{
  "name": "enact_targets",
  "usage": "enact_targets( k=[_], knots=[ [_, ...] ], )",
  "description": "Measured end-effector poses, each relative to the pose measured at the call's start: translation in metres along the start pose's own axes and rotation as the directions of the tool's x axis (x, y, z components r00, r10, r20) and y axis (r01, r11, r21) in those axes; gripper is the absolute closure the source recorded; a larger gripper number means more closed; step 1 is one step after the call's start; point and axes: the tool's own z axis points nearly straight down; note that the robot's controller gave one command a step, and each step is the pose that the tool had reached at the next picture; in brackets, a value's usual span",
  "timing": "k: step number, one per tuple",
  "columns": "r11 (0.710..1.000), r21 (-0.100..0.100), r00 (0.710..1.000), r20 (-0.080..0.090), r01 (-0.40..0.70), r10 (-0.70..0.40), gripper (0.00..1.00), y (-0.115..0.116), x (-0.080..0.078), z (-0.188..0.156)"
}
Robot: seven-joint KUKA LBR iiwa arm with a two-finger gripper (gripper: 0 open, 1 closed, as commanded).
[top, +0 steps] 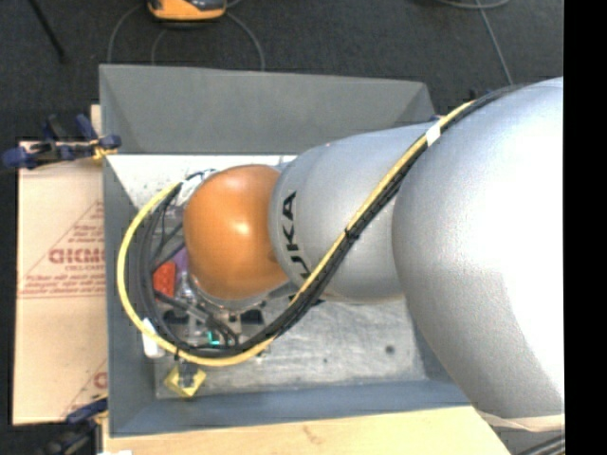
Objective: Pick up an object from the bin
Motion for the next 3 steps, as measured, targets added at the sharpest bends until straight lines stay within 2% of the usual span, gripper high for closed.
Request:
enact_targets(
  k=[1,2,3],
  knots=[
    [1.0,-0.002,1.0,0.007,-0.004,0.004,0.0,-0.001,-0.002,-0.004],
    [0.998,-0.014,0.997,0.035,-0.066,0.067,0.0,-0.064,-0.023,0.06],
    [0.995,-0.003,0.994,0.023,-0.103,0.103,0.0,-0.063,-0.012,0.069]
  ],
)
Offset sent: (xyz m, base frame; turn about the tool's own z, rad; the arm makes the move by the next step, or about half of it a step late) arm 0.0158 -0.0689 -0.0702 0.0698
